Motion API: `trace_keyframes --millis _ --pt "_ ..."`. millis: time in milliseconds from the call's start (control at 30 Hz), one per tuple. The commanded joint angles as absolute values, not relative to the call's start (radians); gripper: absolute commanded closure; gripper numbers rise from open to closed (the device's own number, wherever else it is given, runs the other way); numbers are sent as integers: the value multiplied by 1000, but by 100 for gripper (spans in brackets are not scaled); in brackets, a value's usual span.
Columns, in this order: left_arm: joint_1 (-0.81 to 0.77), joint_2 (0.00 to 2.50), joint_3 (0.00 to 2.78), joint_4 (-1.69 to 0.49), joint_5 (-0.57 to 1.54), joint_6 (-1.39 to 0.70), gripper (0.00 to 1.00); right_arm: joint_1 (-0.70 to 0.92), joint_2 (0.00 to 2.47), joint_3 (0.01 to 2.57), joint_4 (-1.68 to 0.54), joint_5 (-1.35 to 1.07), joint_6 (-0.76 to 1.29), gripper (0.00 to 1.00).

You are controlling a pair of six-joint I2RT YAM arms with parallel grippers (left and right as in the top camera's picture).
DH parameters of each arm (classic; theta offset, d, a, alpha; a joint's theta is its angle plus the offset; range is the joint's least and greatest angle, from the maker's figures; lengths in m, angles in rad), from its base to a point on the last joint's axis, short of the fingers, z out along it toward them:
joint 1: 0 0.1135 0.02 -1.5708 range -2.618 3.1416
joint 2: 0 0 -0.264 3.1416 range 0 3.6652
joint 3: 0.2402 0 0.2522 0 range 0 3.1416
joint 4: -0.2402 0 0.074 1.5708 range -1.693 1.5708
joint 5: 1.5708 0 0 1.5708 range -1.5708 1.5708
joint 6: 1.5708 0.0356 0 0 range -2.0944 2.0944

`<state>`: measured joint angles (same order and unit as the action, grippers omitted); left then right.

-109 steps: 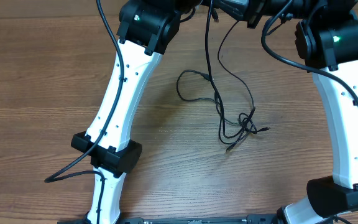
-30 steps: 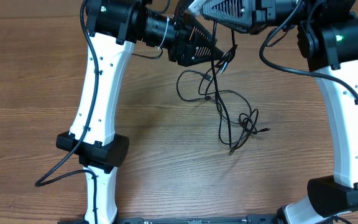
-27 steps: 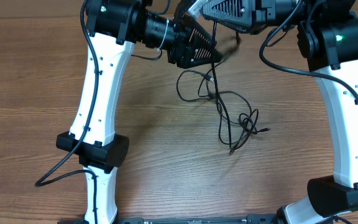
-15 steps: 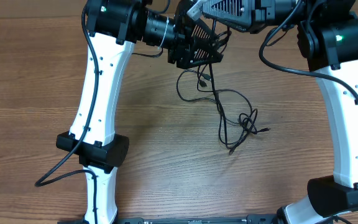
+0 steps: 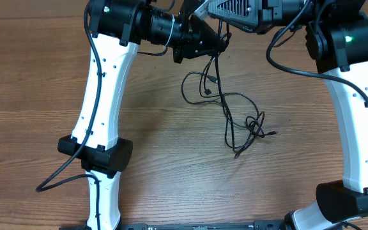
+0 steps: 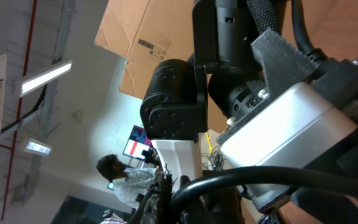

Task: Untangle cables

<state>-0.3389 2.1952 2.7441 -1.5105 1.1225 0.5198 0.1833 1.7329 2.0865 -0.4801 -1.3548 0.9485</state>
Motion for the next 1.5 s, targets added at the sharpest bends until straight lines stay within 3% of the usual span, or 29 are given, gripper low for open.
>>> trace_keyframes --millis 0,167,367,533,733,1000,1167,1333,1467 --pt "-333 2185 2751 -1508 940 359 96 169 1729 2094 -475 -1321 933 96" --pt "-321 2185 2751 -1518 628 127 96 136 1729 2094 -483 -1278 879 96" --pt "-321 2185 2751 -1533 506 63 96 112 1729 2094 -587 -1133 719 96" --pt "-321 2185 2751 -1541 479 63 95 105 1729 2094 -793 -764 542 96" --pt "-321 2185 2751 -1540 487 63 96 105 1729 2094 -909 -347 518 96" --pt "-309 2167 2752 -1485 789 121 96 105 1729 2094 -983 -12 519 96" --pt "-265 2134 2752 -1419 977 112 96 105 1729 2094 -1048 90 522 76" --pt "-210 2118 2752 -1349 1153 33 96 105 1729 2094 -1085 87 523 76" --pt "-187 2118 2752 -1307 1258 -10 96 105 1729 2094 -1108 -12 522 62"
